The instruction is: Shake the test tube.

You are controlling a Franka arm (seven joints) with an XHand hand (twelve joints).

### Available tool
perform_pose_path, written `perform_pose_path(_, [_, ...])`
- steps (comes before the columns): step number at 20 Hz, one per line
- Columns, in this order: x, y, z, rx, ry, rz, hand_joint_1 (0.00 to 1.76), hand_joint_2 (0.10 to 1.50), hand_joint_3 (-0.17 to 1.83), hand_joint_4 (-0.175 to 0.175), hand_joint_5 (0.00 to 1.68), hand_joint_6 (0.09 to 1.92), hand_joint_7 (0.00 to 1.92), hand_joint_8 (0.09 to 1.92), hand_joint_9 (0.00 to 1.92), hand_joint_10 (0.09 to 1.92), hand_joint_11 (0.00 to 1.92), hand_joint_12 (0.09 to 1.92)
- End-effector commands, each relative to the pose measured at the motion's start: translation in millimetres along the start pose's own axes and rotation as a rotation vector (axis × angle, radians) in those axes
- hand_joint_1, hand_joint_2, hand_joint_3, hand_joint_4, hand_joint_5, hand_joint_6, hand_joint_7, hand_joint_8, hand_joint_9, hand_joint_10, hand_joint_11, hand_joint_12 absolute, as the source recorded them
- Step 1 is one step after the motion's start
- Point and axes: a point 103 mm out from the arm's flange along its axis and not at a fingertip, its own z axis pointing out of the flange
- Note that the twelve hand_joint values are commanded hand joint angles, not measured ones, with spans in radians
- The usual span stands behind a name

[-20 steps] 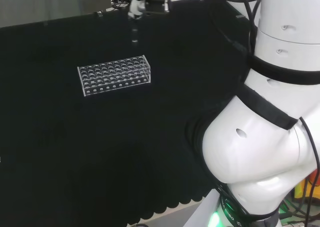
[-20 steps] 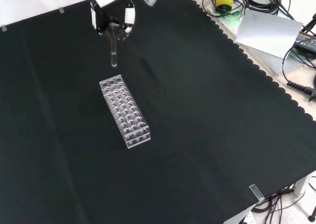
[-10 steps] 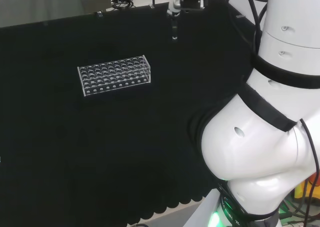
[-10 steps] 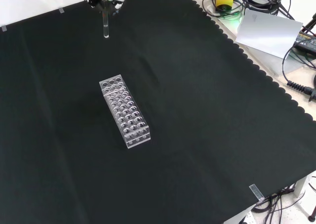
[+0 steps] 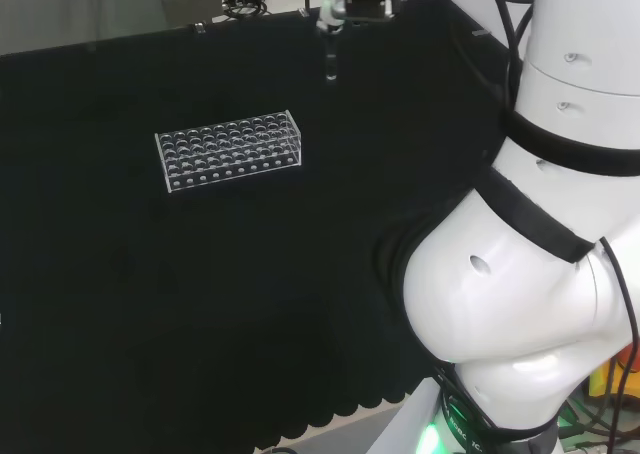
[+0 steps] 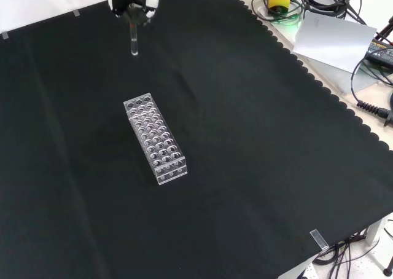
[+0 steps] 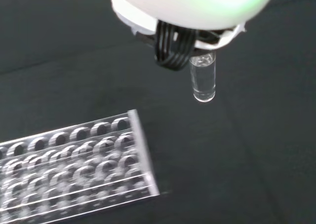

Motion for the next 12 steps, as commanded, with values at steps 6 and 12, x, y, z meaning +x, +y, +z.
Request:
perform_pose_path(6, [137.3,-11.9,21.7,0.029,0.050,-0.254,1.32,0.57,0.80,-0.175,1.27,0.69,1.33,0.69,1.58,0.71,1.30,0.87])
perform_pose_path(12, [180.7,-24.2,29.7,0.056,0.066,-0.344,1.32,0.57,0.80,-0.175,1.27,0.69,1.33,0.69,1.58,0.71,1.30,0.87])
